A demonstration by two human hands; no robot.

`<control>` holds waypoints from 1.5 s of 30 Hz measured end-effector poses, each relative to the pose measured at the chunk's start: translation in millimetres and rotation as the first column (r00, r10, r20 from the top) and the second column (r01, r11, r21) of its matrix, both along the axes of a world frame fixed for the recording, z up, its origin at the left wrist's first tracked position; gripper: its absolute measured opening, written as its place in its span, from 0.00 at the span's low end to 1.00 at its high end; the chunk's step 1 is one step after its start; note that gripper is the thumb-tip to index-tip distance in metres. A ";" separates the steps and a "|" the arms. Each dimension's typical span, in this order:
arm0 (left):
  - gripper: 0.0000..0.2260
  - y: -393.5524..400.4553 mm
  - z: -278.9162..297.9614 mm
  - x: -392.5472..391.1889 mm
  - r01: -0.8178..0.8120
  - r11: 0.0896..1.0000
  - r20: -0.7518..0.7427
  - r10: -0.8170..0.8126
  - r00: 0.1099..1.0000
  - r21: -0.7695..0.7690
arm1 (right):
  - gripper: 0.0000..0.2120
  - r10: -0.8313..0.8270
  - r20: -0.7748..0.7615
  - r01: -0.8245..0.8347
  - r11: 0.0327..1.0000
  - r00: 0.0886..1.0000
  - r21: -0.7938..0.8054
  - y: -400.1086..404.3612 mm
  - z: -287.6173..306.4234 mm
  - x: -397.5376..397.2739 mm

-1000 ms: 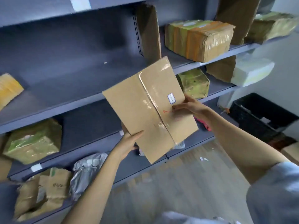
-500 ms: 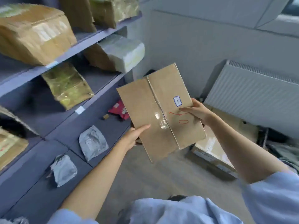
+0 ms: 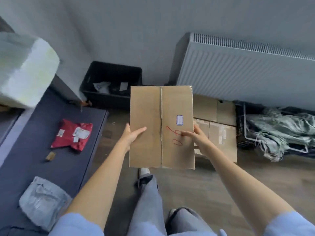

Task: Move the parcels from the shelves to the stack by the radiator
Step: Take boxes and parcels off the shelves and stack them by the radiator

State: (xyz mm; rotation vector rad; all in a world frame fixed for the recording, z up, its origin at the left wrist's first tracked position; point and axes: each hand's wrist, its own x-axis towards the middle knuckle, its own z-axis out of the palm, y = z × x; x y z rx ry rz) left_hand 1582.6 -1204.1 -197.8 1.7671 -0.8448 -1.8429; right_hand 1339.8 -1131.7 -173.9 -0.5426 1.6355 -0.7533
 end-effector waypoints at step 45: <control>0.17 -216.4 -18.0 -41.8 0.451 0.892 0.501 -0.400 0.767 0.022 | 0.18 0.367 -0.333 -0.410 0.909 0.869 -0.068 -274.2 -45.5 -27.4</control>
